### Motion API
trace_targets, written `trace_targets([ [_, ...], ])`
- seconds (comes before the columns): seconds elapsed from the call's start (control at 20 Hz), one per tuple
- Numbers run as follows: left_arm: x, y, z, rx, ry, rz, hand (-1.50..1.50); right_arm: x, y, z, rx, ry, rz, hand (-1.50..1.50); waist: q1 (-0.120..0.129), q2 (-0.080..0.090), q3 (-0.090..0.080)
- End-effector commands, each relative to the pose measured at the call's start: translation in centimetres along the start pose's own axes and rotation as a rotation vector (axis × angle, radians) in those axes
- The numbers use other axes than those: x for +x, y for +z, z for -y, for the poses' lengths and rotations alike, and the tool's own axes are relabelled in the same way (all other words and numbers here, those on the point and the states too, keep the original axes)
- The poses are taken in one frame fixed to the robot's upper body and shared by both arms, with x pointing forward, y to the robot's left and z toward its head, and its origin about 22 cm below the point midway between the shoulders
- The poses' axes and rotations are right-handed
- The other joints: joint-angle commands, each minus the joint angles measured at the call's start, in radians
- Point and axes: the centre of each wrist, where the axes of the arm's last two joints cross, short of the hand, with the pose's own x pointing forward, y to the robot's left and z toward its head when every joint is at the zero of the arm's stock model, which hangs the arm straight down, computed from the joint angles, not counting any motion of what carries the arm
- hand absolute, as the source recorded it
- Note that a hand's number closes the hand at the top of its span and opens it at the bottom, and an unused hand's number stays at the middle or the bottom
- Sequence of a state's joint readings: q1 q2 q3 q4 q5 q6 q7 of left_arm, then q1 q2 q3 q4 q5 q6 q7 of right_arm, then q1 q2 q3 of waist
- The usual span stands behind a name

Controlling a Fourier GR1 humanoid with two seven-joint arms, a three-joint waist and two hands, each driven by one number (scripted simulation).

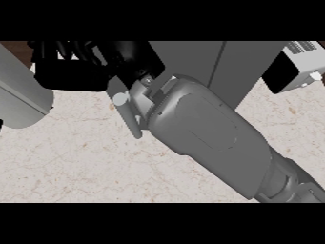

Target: Pick up the wine, place it into the cabinet and close the cabinet

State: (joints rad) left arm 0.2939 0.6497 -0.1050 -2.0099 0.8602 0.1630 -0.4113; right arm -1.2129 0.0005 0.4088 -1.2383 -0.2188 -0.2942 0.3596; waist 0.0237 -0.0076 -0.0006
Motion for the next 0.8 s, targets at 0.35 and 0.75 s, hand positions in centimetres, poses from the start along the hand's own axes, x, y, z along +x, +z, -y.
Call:
trace_targets([
  [0.35, 0.0, -0.5, 0.1, -0.020, -0.001, -0.010, -1.50, -4.6, -2.1, 5.3, -0.100, 0.077, -0.051, 1.50, 0.007, 0.016, 0.000],
  [0.75, 0.4, -1.1, 0.7, -0.012, 0.008, 0.006, -1.50, -5.9, -1.8, 7.2, -0.123, 0.147, -0.049, 1.50, 0.011, 0.017, -0.001],
])
